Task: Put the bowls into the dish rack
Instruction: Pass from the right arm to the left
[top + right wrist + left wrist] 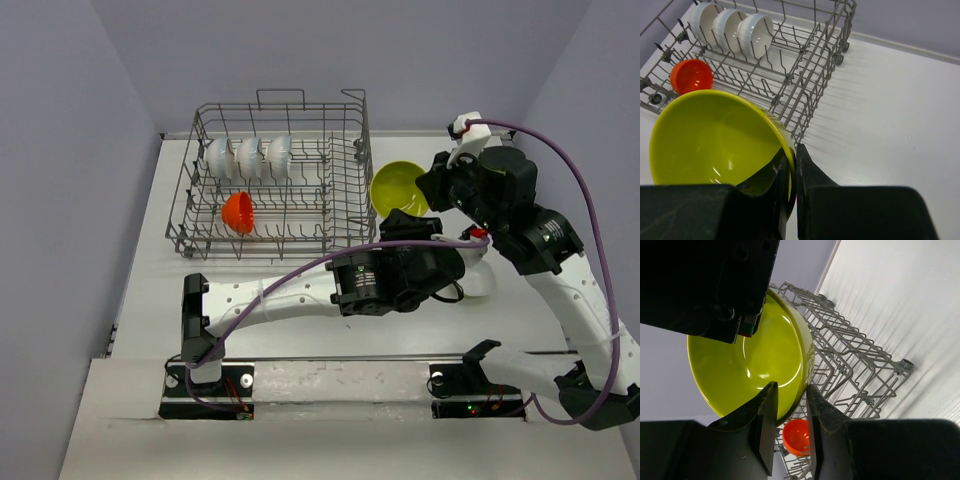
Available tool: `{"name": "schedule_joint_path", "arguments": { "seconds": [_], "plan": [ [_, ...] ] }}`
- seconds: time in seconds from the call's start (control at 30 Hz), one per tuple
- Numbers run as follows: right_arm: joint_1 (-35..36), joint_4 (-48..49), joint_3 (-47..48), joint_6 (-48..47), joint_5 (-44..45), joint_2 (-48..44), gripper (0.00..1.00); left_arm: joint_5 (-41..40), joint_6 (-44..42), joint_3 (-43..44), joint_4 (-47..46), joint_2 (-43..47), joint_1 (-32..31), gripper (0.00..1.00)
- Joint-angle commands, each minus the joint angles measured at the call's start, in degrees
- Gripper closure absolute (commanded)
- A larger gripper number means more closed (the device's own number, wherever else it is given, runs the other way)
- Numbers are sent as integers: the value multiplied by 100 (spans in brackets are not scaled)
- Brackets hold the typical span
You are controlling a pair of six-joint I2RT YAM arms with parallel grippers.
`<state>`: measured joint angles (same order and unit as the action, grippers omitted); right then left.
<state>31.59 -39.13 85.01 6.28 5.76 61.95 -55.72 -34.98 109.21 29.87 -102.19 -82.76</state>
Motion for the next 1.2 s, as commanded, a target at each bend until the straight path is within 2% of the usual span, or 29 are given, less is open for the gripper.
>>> {"name": "schedule_joint_path", "arguments": {
  "seconds": [0.0, 0.23, 0.63, 0.83, 0.87, 0.9, 1.1, 1.17],
  "plan": [
    [49, 222, 376, 127, -66, -43, 99, -211, 0, -22, -209, 349, 23, 83],
    [49, 248, 551, 110, -145, 106, 99, -149, 18, -49, -166, 279, 32, 100],
    [49, 433, 561, 251, -22, 142, 96, -149, 62, -172, -288, 314, 32, 100],
    [49, 503, 253, 277, -13, -8, 86, -298, 35, -225, -376, 402, 32, 100],
    [49, 521, 200, 268, -40, -25, 84, -299, 44, -251, -368, 428, 32, 100],
    [49, 538, 174, 268, -48, -43, 76, -307, 44, -268, -376, 446, 32, 100],
    [49, 547, 103, 163, -180, -140, 67, -316, -43, -496, -569, 717, 32, 100],
    [49, 565, 68, 145, -180, -174, 67, -334, -61, -602, -631, 823, 32, 100]
  ]
}}
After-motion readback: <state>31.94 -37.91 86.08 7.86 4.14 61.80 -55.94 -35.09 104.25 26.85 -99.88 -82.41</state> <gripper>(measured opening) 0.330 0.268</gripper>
